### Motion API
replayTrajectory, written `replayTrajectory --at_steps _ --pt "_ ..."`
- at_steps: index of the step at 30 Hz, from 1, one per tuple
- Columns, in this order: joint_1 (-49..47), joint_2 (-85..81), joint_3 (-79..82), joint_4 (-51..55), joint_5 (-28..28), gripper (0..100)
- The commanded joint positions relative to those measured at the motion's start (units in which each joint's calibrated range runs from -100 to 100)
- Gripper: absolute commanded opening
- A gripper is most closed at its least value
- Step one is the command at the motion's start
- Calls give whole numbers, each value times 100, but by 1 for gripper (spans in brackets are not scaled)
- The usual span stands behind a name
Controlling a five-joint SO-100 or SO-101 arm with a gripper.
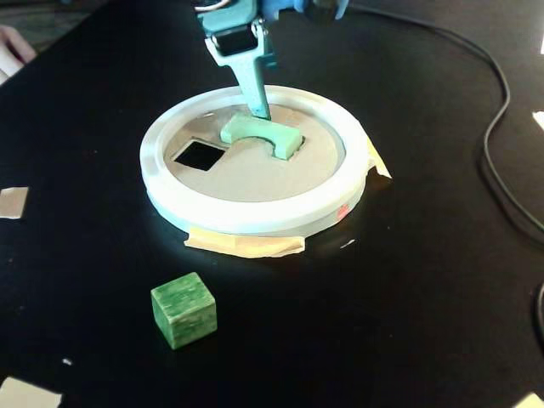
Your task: Pick up the U shape block and drop it in corresponding U shaped hole
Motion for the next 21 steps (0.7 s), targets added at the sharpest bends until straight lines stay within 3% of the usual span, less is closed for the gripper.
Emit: replayTrajectory --at_steps 1,14,19,21 --pt "59 -41 -379 -8 10 99" --pt "-116 -650 -1326 22 210 99" --pt "9 -865 -1618 32 777 99" --pt "84 -1017 -1536 52 1368 99"
